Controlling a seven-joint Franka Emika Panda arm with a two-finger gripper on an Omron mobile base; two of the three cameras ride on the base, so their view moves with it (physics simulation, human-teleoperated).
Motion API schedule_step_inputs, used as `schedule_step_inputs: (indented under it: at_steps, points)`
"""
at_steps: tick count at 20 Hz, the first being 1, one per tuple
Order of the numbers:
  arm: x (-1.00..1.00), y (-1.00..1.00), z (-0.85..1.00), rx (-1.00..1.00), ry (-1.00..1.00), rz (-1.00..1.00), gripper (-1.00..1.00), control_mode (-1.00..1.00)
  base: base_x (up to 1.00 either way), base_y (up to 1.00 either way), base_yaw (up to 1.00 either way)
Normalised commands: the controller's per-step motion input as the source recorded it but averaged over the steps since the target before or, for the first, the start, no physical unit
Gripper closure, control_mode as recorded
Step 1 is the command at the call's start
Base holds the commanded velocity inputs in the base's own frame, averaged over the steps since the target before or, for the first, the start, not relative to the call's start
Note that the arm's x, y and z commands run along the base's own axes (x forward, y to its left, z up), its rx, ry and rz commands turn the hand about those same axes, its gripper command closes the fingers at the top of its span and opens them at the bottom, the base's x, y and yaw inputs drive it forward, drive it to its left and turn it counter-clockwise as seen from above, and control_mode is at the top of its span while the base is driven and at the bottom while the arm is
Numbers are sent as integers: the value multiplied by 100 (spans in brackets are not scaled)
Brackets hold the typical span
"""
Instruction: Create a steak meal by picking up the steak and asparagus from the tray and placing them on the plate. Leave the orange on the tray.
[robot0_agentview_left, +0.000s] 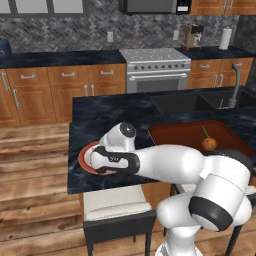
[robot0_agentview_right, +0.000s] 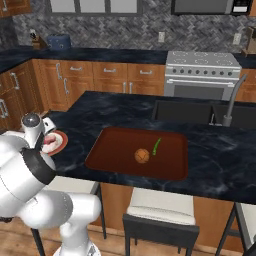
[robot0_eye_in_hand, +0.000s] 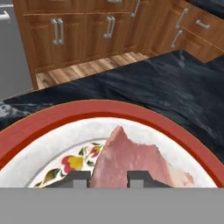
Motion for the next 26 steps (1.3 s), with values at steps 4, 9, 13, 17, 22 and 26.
schedule_step_inputs:
  at_steps: [4, 9, 13, 17, 22, 26]
  points:
    - [-34, -3, 40, 0, 0, 0, -100, -100, 0, 0, 0]
    - [-44, -3, 81, 0, 0, 0, -100, -100, 0, 0, 0]
    - [-44, -18, 82, 0, 0, -2, -100, -100, 0, 0, 0]
    - [-51, -60, 50, 0, 2, -15, -100, -100, 0, 0, 0]
    - [-33, -99, 36, 0, 1, -25, -100, -100, 0, 0, 0]
    - [-10, -100, 50, 0, 0, -30, -100, -100, 0, 0, 0]
